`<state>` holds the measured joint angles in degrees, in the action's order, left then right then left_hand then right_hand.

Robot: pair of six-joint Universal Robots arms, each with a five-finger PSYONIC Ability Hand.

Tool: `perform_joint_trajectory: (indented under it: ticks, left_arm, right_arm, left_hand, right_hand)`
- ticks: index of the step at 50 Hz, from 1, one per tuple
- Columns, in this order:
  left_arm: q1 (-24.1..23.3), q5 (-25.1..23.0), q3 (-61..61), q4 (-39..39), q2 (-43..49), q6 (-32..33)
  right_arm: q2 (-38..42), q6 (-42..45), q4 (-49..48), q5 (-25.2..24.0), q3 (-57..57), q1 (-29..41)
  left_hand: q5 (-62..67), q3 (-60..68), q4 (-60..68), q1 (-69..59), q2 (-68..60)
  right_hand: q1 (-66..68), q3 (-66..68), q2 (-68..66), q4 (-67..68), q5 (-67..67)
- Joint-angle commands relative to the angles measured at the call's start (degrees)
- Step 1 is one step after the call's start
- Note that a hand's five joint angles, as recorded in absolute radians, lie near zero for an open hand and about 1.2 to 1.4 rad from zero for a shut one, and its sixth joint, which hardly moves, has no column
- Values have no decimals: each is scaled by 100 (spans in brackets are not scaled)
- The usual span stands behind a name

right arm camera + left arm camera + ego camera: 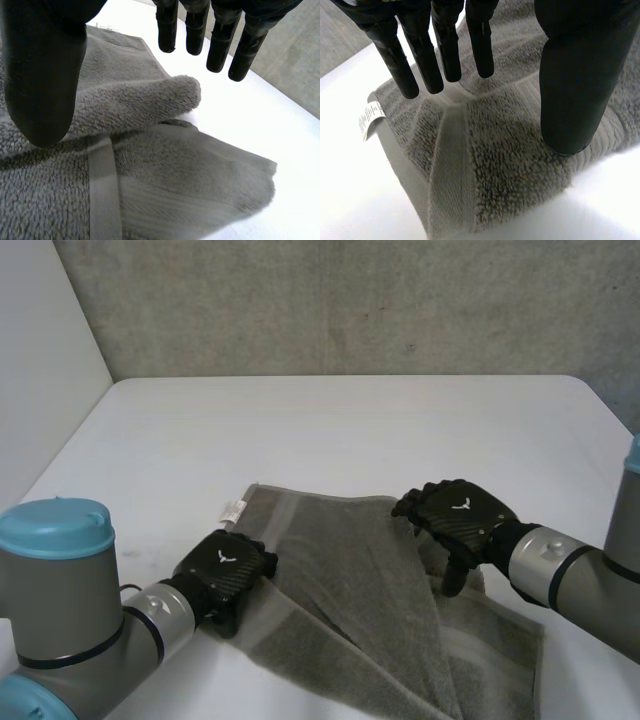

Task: Fold the towel.

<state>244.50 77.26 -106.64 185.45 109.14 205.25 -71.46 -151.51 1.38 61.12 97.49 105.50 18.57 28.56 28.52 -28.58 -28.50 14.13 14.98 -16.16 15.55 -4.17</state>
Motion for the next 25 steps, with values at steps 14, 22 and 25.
perform_joint_trajectory:
  ticks: [14, 22, 25]
  left_arm:
    - [1, 96, 99, 378, 319, 59]
    - [-51, 140, 695, 387, -383, -99]
    - [-139, 341, 1073, 378, -525, -327]
  right_arm:
    - [-1274, 51, 424, -73, 860, -1119]
    - [-1291, 78, 1083, -152, 877, -1119]
    - [-1344, 25, 1311, -179, 982, -1110]
  left_hand:
    - [5143, 5144, 5148, -5142, -5150]
    - [5143, 5144, 5148, -5142, -5150]
    - [5143, 5144, 5148, -5142, -5150]
  right_hand:
    - [-237, -321, 440, -378, 240]
    - [-220, -304, 423, -362, 224]
    - [-237, -321, 440, -378, 240]
